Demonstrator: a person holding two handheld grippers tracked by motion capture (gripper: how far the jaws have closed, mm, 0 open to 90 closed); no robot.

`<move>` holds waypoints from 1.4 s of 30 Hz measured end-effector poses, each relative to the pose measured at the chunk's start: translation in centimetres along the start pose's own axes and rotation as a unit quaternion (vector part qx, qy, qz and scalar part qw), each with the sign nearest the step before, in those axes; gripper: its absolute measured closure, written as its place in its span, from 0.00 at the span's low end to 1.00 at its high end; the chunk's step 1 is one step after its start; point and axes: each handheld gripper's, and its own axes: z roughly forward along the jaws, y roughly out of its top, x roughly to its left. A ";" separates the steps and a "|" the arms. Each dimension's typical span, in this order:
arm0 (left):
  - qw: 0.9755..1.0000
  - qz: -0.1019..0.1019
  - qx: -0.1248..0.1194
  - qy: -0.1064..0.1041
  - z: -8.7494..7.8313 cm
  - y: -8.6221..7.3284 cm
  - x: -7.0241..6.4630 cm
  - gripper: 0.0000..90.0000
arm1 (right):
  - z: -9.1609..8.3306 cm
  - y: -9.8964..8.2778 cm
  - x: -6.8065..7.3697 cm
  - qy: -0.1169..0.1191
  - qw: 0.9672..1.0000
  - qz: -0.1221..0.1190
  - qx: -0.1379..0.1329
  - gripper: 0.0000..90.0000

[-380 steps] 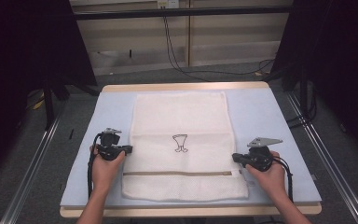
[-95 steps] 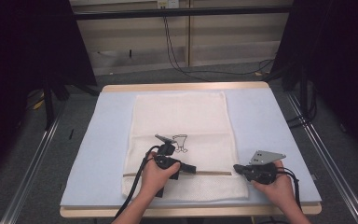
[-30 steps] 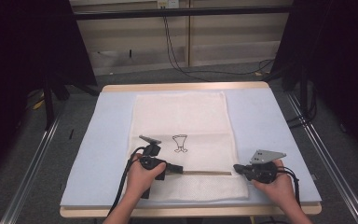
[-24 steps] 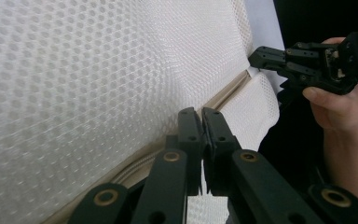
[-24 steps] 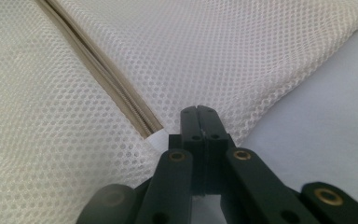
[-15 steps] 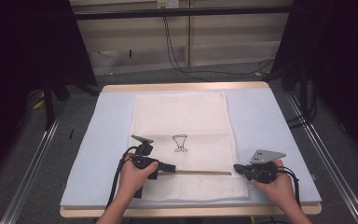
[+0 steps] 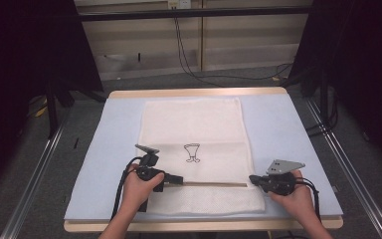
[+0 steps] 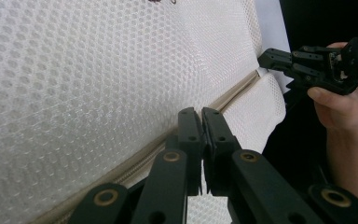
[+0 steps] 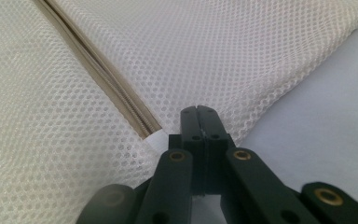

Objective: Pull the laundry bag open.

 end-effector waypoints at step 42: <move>1.000 -0.022 -0.018 0.008 -4.1 -0.8 2.3 0.97 | 0.0 0.0 0.0 0.000 1.000 0.000 0.000 1.00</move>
